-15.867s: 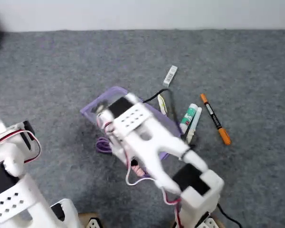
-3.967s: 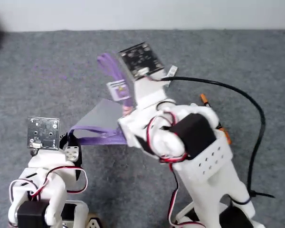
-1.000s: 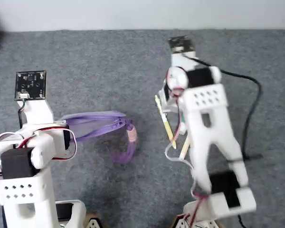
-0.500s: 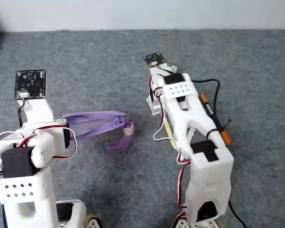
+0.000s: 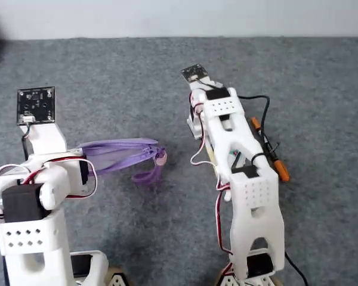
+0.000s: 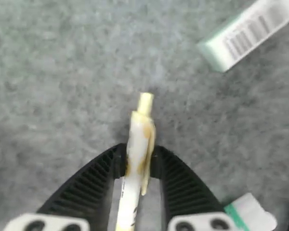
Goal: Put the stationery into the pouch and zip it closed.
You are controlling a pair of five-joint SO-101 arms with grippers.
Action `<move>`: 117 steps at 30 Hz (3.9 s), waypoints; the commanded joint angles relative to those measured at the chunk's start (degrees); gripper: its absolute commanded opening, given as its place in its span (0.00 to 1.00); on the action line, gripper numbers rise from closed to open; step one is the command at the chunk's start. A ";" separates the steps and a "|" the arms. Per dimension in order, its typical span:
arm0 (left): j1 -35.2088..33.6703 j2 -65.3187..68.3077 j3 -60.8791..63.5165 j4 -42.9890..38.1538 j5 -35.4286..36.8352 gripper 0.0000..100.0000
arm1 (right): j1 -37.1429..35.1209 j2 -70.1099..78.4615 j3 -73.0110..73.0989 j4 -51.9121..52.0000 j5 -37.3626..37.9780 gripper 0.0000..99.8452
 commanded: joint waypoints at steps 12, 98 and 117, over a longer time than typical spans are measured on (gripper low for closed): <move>0.00 0.09 -0.13 -0.97 2.73 0.01 | -3.03 -2.15 -20.22 28.35 0.18 0.01; 0.00 12.75 -9.63 0.79 10.55 0.01 | -35.74 -81.36 47.65 -50.07 -4.04 0.01; -0.09 12.75 -9.45 1.14 10.55 0.01 | -29.67 -86.73 54.07 -43.65 -5.54 0.16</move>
